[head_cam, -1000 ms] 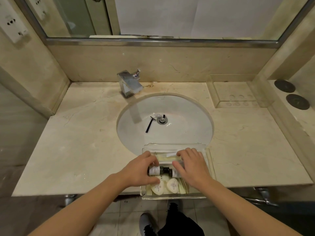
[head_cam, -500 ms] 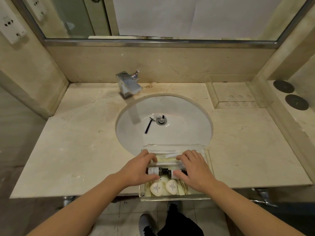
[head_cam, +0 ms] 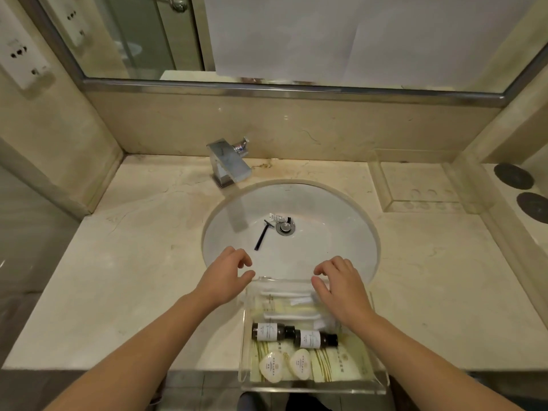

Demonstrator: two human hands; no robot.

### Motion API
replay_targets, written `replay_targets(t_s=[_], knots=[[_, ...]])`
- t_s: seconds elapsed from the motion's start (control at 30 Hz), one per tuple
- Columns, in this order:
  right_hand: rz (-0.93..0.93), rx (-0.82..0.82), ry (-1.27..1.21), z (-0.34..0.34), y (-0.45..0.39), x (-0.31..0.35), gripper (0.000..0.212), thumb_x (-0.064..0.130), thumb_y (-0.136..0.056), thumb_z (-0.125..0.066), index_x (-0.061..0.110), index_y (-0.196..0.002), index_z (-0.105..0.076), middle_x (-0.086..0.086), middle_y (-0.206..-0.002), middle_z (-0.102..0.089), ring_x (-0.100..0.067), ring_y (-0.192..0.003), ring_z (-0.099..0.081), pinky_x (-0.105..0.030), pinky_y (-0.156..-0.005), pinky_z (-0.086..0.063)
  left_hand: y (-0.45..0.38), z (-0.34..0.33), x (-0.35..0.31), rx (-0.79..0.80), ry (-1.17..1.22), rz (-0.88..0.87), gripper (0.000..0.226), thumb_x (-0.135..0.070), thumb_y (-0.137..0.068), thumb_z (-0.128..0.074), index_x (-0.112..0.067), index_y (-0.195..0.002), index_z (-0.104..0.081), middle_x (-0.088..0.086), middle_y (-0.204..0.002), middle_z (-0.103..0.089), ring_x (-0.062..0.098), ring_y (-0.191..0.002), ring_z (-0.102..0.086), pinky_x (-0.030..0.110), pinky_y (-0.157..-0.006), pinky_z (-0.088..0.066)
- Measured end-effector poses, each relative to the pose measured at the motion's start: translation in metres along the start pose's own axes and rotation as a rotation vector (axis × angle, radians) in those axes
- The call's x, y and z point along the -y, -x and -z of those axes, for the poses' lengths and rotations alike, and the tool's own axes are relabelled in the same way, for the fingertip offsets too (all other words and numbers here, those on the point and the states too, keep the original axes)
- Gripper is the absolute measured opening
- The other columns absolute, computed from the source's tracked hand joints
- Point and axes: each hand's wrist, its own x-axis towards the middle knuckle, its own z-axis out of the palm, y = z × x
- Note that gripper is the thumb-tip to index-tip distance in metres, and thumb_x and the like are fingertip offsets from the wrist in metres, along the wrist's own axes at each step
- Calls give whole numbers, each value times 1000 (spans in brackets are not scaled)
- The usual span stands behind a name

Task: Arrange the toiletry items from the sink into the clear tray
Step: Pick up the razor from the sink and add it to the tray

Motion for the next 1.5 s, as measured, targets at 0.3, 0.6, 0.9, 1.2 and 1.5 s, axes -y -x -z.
replay_targets(t_s=[0.3, 0.6, 0.9, 1.2, 1.5], knots=[[-106, 209, -50, -11, -99, -14, 24, 28, -92, -50, 19, -111, -62, -1, -114, -53, -22, -111, -47, -33, -94, -40, -82, -21, 11, 132, 12, 231, 29, -32, -89, -59, -14, -112, -62, 5, -118, -50, 21, -97, -60, 31, -90, -49], [-37, 450, 96, -69, -200, -45, 43, 29, -94, -44, 19, -135, -48, -2, -146, -36, -25, -130, -33, -35, -101, -37, -163, -62, 29, 297, -37, 356, 40, -34, -90, -55, -17, -127, -57, 9, -129, -41, 29, -116, -50, 33, -100, -42], [210, 379, 263, -123, -246, -46, 41, 17, -86, -47, 21, -126, -53, -1, -153, -25, -29, -127, -32, -38, -93, -36, -188, -98, 41, 270, -223, 223, 35, -29, -91, -51, -25, -124, -59, 2, -125, -40, 22, -116, -40, 33, -93, -42], [205, 299, 352, -127, -256, -50, 31, 13, -88, -50, 15, -117, -59, -10, -120, -45, -31, -112, -40, -35, -87, -36, -186, -100, 36, 226, -479, 173, 31, 1, -86, -47, -10, -115, -54, 13, -116, -51, 30, -105, -53, 33, -76, -42], [-110, 277, 151, -108, -231, -72, 24, 6, -88, -48, 10, -111, -52, -16, -107, -47, -35, -91, -53, -35, -70, -42, -171, -81, 38, 161, -131, 429, 20, -4, -81, -47, -16, -97, -50, 4, -91, -52, 27, -82, -54, 30, -63, -36]])
